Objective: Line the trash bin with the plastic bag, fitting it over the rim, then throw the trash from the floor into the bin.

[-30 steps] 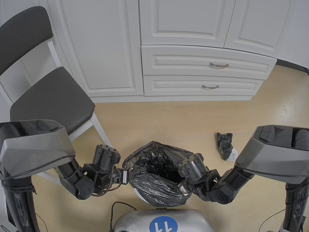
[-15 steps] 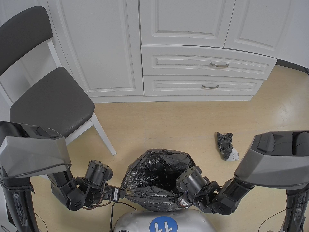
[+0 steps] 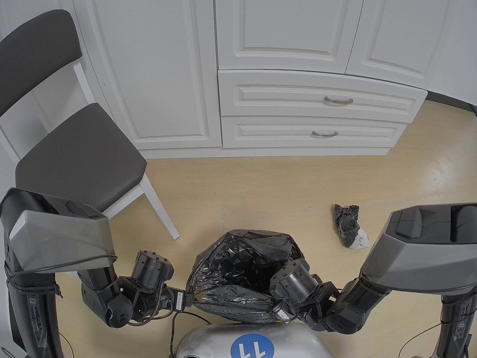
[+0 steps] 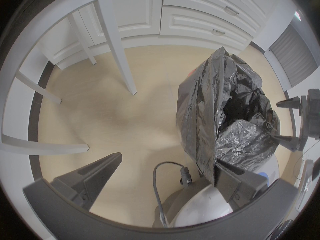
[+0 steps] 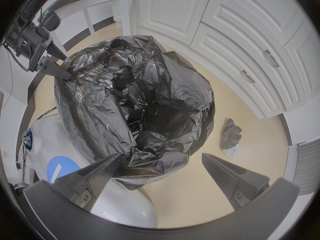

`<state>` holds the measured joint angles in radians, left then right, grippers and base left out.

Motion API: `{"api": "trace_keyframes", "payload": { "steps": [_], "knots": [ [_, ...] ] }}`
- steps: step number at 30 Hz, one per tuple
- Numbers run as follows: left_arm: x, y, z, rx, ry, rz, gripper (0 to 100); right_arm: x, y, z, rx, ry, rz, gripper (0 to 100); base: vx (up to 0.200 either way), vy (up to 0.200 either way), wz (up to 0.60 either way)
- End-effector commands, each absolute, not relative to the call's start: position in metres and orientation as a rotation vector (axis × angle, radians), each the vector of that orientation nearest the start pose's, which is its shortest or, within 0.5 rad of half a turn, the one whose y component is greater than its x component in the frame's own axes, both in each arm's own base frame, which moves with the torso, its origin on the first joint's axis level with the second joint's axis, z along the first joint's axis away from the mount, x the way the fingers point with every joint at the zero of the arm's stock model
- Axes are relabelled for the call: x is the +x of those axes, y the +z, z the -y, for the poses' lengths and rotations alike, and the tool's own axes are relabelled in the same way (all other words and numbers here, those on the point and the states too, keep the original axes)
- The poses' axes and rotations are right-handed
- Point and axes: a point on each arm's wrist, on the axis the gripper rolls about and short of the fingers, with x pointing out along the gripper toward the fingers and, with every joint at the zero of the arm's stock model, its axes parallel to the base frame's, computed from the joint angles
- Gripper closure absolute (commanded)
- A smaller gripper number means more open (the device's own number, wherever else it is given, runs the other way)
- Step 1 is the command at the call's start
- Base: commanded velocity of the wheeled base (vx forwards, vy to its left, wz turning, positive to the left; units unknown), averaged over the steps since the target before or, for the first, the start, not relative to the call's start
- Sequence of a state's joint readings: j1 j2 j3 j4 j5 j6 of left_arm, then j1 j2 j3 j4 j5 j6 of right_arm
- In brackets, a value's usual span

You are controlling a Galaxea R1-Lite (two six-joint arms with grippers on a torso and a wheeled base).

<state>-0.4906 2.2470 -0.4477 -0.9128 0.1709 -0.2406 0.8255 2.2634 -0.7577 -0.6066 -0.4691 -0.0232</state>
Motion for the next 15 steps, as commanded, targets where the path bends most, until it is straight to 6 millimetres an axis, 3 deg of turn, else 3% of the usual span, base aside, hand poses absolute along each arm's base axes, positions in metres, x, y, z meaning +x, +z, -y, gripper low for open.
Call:
{"api": "trace_keyframes", "payload": {
  "steps": [1,9,15],
  "knots": [
    [0.257,-0.037,0.131,0.058,-0.189,-0.860,0,0.241,-0.013,-0.242,-0.551,0.331,-0.710,0,0.000,0.000,0.00],
    [0.259,-0.037,0.132,0.092,-0.213,-0.830,0,0.247,0.007,-0.236,-0.507,0.314,-0.669,0,0.000,0.000,0.00],
    [0.270,-0.011,0.129,0.040,-0.210,-0.715,0,0.259,0.023,-0.239,-0.459,0.298,-0.617,0,0.000,0.000,0.00]
  ]
}}
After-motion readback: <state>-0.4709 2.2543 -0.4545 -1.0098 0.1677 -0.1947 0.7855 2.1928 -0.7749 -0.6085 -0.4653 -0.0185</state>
